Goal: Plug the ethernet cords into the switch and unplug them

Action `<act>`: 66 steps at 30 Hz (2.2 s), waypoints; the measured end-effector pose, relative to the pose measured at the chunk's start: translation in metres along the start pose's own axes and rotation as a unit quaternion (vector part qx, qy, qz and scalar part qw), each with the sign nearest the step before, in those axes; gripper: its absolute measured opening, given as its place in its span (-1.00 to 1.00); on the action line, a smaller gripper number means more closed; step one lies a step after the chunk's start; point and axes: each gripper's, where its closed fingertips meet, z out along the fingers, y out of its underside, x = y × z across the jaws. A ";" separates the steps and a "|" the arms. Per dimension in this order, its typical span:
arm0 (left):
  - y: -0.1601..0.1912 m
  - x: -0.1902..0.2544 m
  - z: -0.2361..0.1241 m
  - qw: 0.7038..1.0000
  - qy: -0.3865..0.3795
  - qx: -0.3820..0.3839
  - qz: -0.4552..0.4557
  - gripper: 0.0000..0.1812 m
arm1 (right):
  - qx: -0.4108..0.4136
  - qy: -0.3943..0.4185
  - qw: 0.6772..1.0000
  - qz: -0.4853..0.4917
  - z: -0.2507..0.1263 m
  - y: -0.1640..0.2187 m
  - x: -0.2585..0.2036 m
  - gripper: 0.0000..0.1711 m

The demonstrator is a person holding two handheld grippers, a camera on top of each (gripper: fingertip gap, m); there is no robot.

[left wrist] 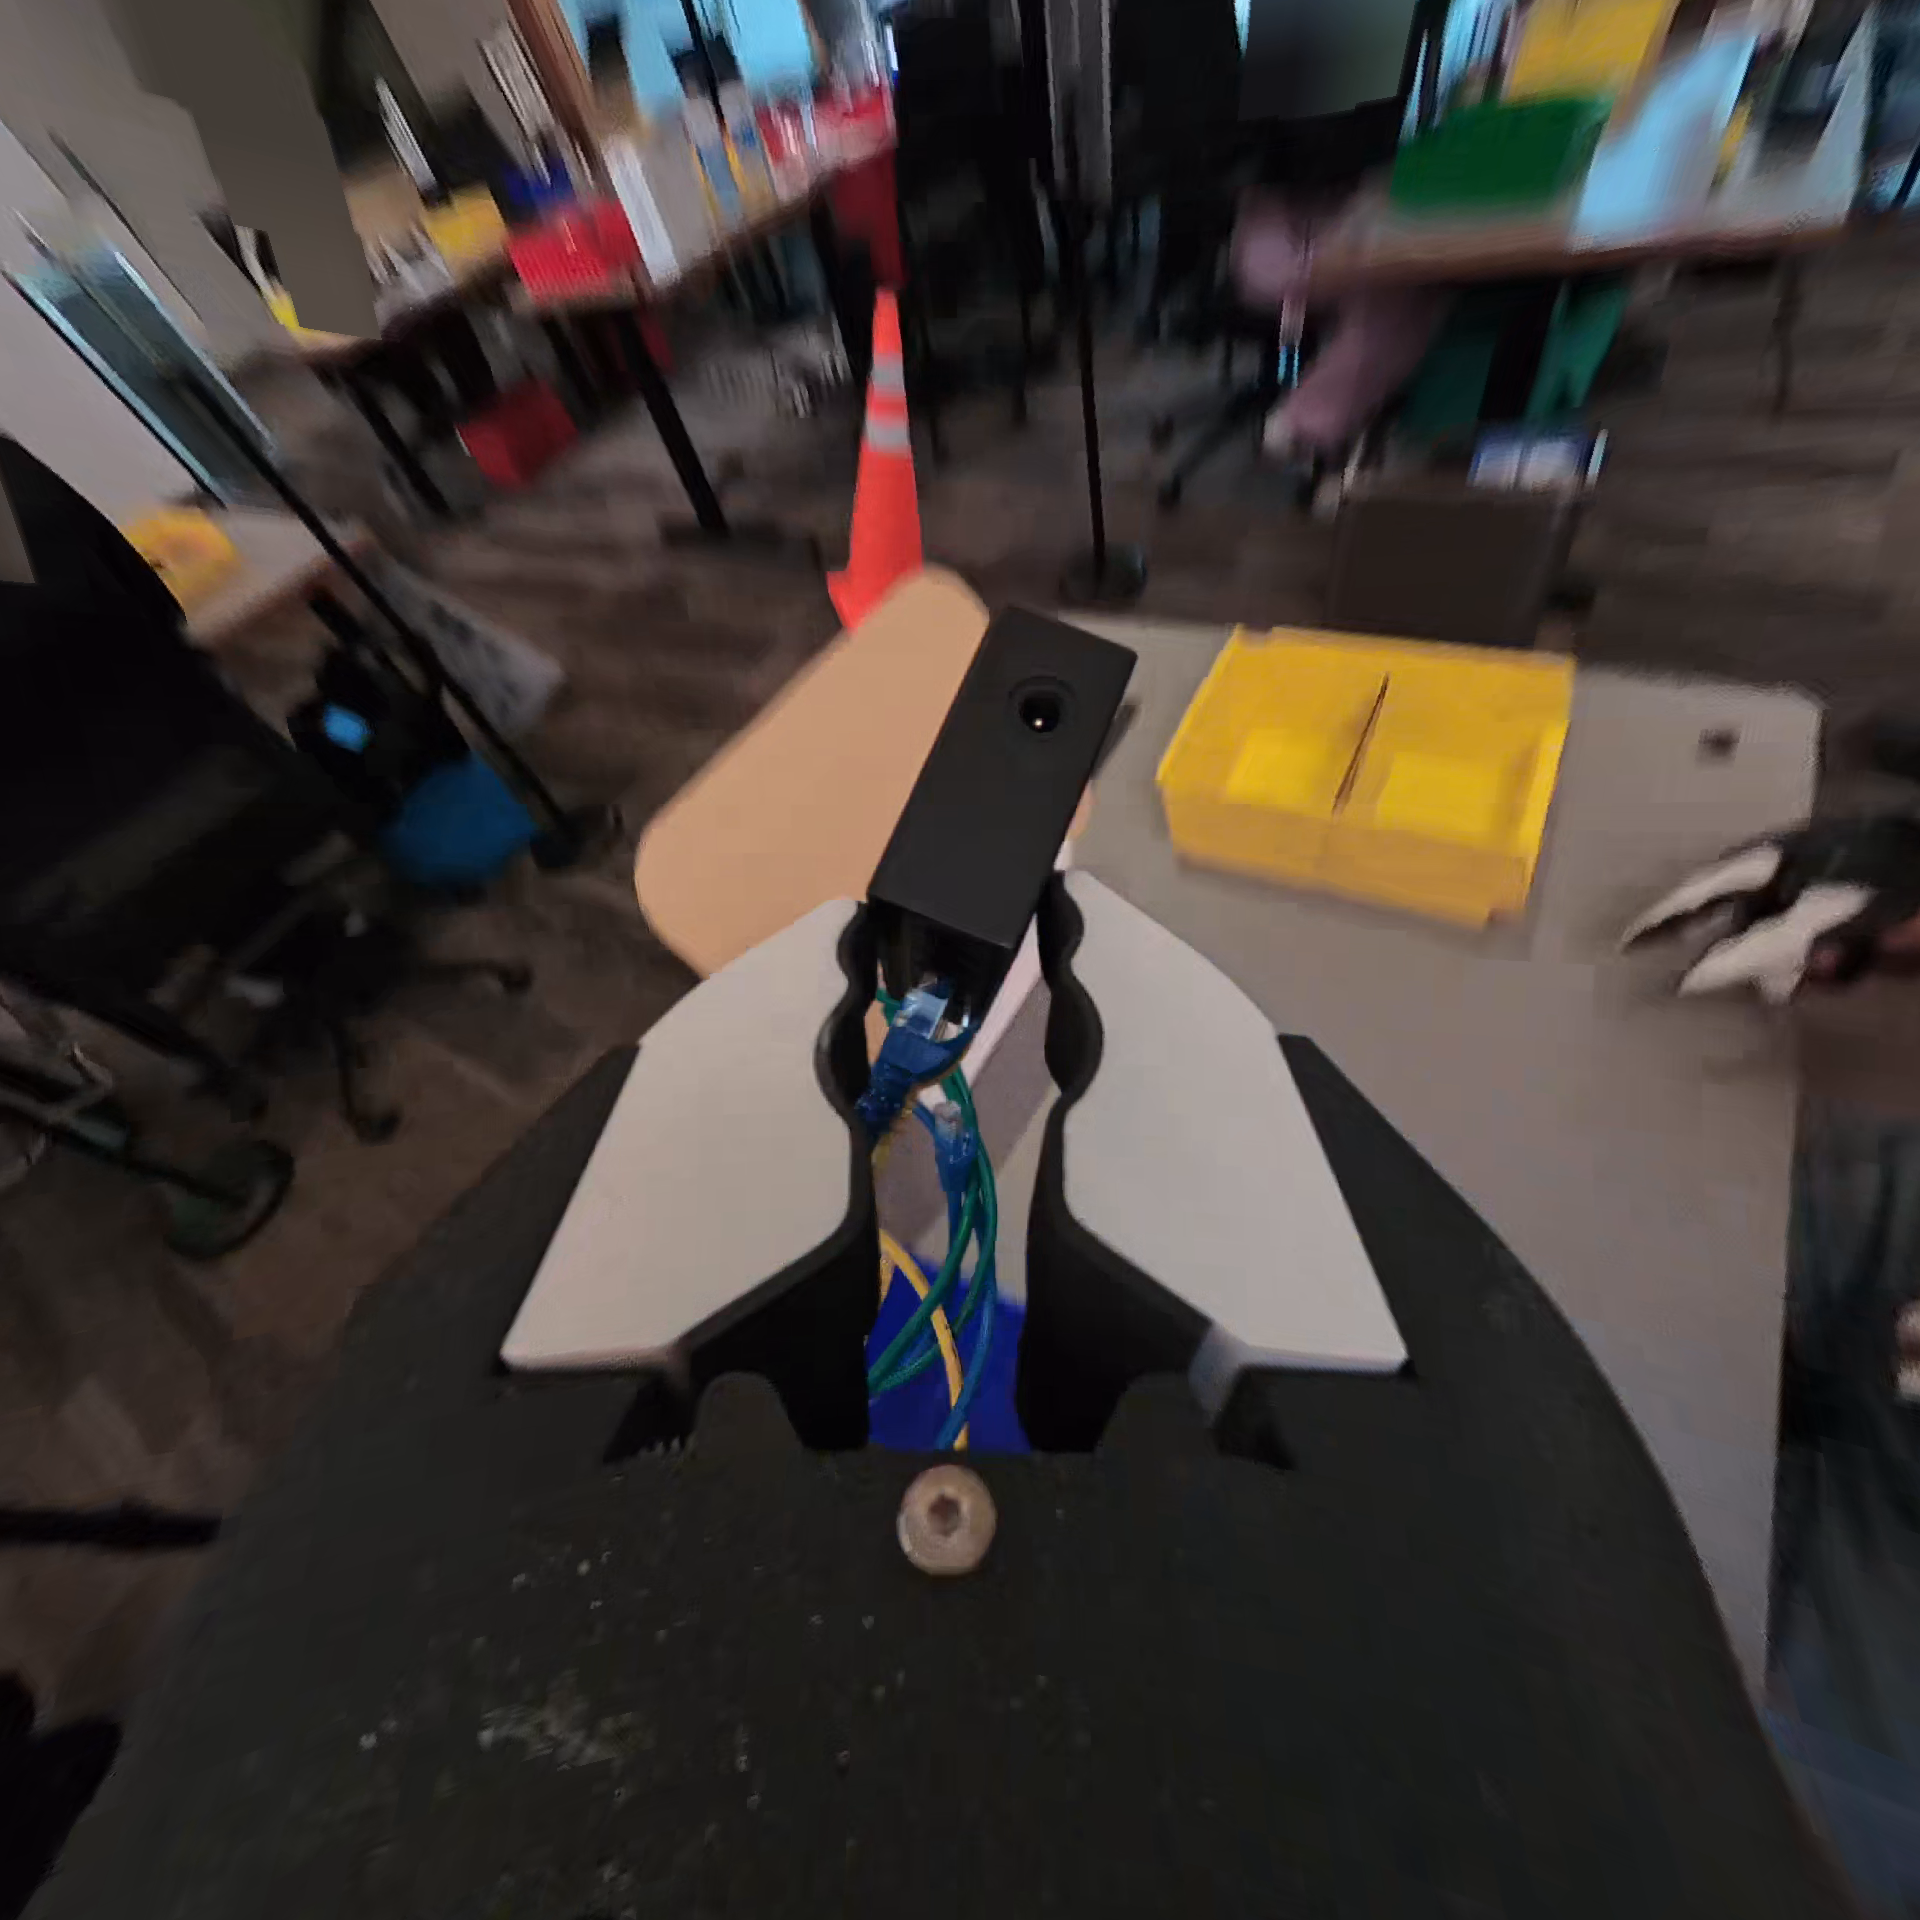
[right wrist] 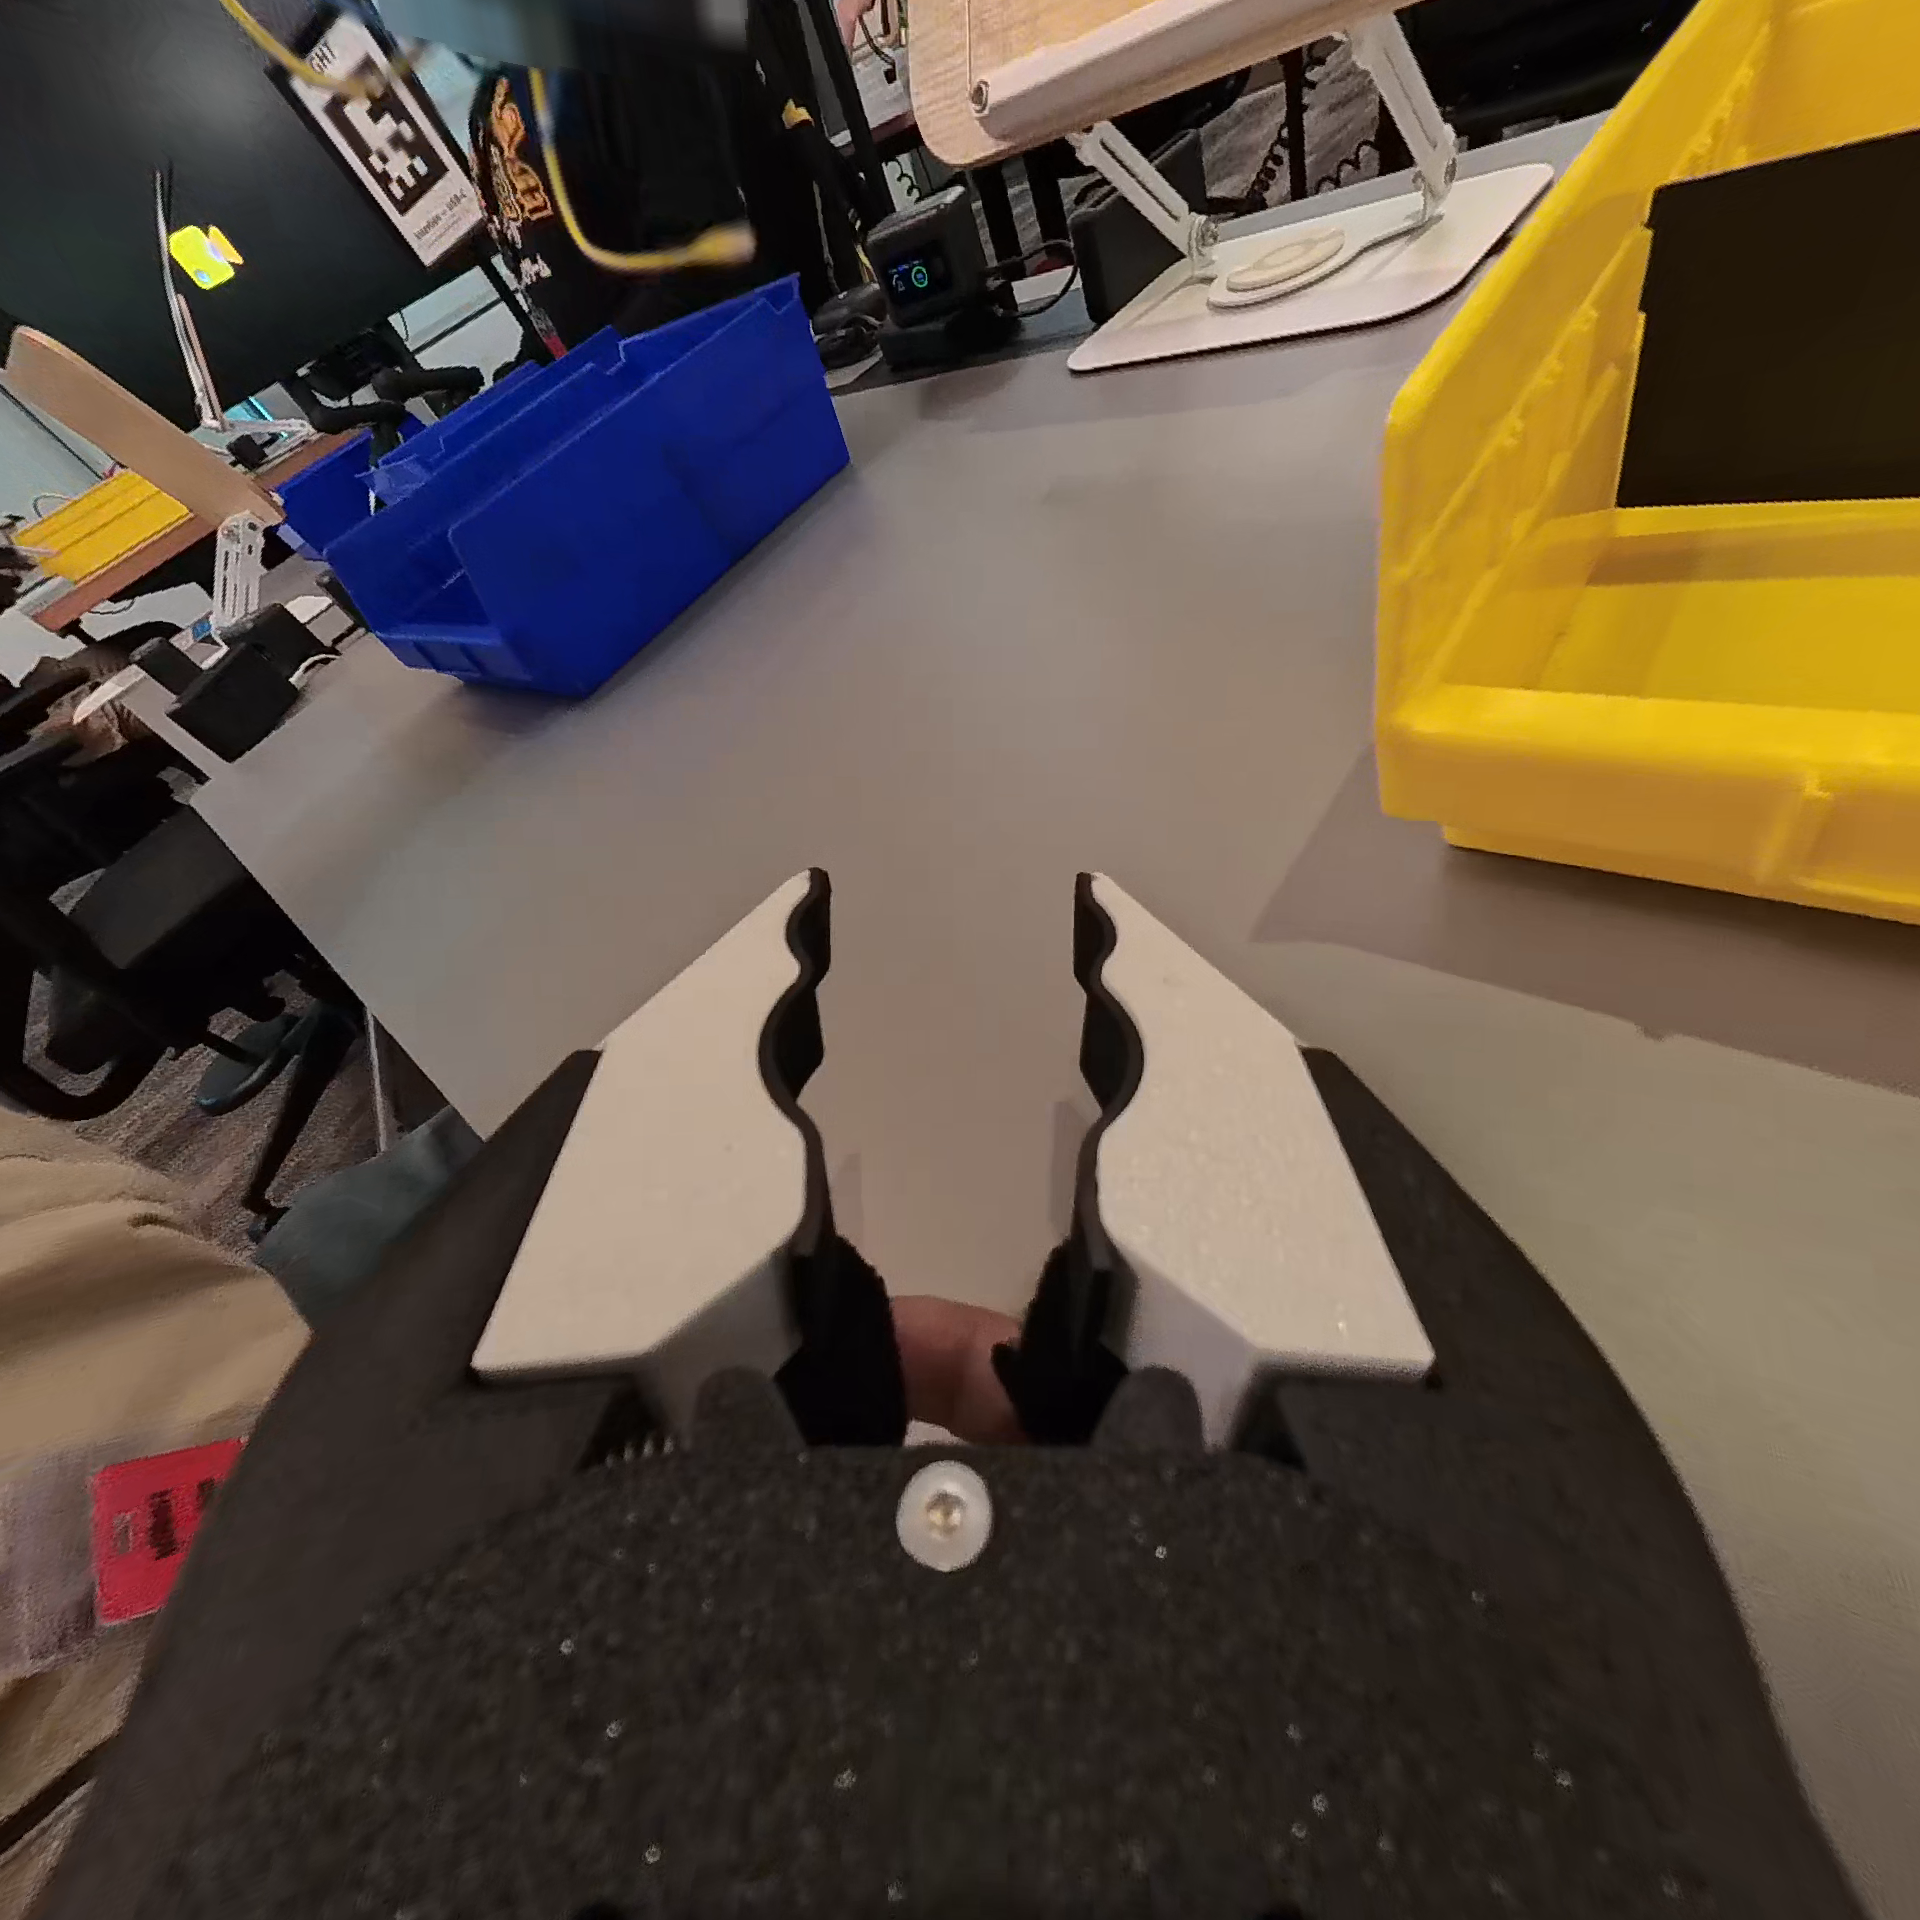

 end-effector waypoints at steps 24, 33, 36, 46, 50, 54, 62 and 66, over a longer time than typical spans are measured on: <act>0.034 0.186 0.170 0.802 0.232 0.179 -0.521 -0.68 | 0.247 0.317 0.571 -0.716 0.025 -0.246 -0.146 -0.32; 0.166 0.178 0.212 0.725 0.198 0.121 -0.649 -0.69 | 0.179 0.248 0.435 -0.847 0.160 -0.189 -0.083 -0.45; 0.177 0.175 0.210 0.711 0.207 0.117 -0.662 -0.69 | 0.175 0.228 0.438 -0.852 0.183 -0.177 -0.073 -0.44; 0.185 0.202 0.226 0.704 0.270 0.068 -0.653 -0.70 | 0.202 0.236 0.438 -0.844 0.204 -0.178 -0.074 -0.65; 0.195 0.208 0.229 0.814 0.205 0.035 -0.543 -0.67 | 0.165 0.223 0.489 -0.827 0.208 -0.171 -0.059 -0.68; 0.184 0.202 0.191 0.922 0.060 0.110 -0.366 -0.66 | 0.028 0.169 0.619 -0.766 0.222 -0.140 -0.035 -0.69; 0.217 0.268 0.172 0.999 -0.036 0.036 -0.010 -0.57 | 0.016 0.081 0.682 -0.727 0.241 -0.065 -0.044 -0.68; 0.247 0.277 0.196 0.996 -0.031 -0.069 0.045 -0.68 | 0.023 0.103 0.692 -0.714 0.237 -0.066 -0.038 -0.68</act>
